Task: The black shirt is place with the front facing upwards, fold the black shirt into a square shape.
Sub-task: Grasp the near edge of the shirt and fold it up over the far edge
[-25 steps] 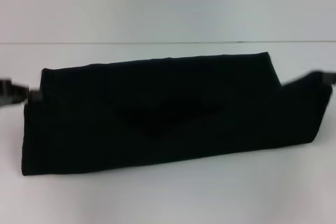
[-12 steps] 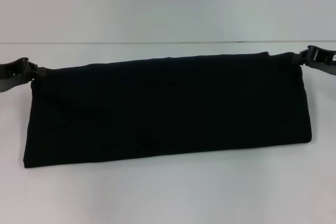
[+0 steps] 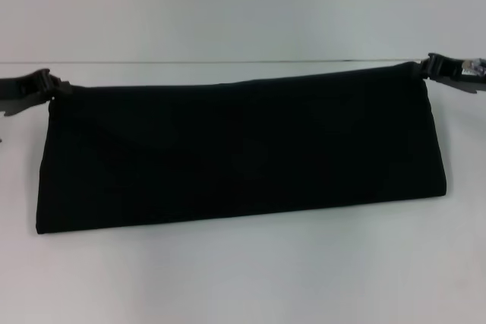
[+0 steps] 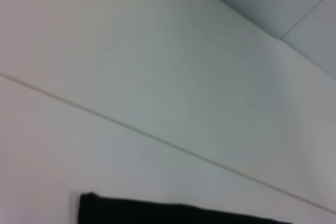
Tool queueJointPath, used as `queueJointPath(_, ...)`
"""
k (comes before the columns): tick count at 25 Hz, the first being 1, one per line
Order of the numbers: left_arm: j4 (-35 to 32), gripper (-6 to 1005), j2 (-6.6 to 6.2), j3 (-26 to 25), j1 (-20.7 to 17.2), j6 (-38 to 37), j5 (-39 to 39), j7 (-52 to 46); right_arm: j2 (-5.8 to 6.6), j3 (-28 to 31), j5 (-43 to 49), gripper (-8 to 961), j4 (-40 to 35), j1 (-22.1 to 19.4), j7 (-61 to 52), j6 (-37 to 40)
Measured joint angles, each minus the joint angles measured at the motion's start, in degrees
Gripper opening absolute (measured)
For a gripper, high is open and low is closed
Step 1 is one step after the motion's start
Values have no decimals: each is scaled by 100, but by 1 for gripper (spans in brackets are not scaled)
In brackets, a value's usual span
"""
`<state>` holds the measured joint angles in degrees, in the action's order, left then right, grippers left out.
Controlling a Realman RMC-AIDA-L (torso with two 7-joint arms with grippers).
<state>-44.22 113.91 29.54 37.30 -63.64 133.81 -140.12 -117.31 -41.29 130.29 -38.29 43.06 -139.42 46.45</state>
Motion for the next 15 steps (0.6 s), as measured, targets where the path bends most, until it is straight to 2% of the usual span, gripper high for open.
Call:
queueJointPath(7,41,27,-40,72,115,399,38,-180,-10,-74,-16,122,60,327,14,-355)
queueJointPath(10,101,27,-39,175,161,583,150,-239,-12,-319,-10,127,312,440,21,-866)
queueJointPath(15,141,27,42,513,202,1006,222,-315,-12,-887,-11,134,893,660,24,-1918)
